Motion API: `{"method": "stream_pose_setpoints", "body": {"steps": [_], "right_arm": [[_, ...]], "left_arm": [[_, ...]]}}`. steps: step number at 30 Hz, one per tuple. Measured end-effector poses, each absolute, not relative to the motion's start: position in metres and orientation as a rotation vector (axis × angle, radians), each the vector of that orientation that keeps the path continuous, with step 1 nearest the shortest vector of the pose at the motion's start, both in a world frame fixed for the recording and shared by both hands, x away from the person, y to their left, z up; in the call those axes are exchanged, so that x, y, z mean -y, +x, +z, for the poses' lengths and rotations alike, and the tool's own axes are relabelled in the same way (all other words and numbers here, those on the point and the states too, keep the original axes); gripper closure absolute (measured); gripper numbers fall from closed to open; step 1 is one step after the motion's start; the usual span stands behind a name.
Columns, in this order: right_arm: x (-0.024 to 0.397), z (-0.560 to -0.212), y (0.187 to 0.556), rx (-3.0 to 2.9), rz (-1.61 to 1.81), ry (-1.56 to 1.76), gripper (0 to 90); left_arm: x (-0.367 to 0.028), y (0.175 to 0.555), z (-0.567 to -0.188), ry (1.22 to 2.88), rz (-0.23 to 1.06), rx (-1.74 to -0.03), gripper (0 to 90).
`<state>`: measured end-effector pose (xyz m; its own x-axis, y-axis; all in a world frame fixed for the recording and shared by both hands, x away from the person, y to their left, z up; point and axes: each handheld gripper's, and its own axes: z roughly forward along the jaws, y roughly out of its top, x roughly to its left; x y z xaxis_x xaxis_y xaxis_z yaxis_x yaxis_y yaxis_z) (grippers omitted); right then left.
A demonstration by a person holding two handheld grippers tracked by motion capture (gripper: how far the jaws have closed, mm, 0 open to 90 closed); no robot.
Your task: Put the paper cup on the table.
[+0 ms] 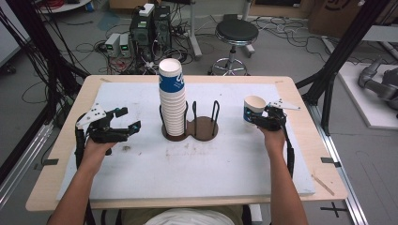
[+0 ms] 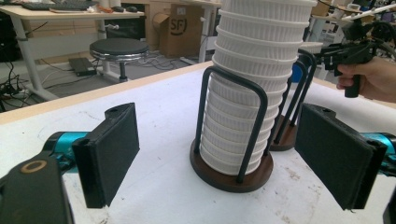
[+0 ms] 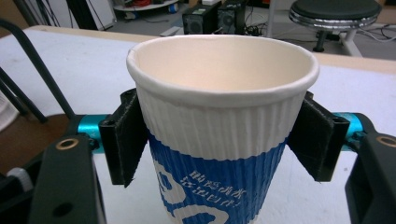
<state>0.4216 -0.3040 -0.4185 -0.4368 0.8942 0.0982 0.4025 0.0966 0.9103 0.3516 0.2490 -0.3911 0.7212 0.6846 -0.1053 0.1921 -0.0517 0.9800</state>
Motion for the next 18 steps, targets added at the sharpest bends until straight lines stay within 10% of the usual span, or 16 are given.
{"method": "stream_pose_setpoints", "body": {"steps": [18], "right_arm": [[0.315,-0.433,0.411,-1.954,1.292,1.277,21.0]], "left_arm": [[-0.245,0.353,-0.395,1.642,0.441,-0.724,14.3]]}}
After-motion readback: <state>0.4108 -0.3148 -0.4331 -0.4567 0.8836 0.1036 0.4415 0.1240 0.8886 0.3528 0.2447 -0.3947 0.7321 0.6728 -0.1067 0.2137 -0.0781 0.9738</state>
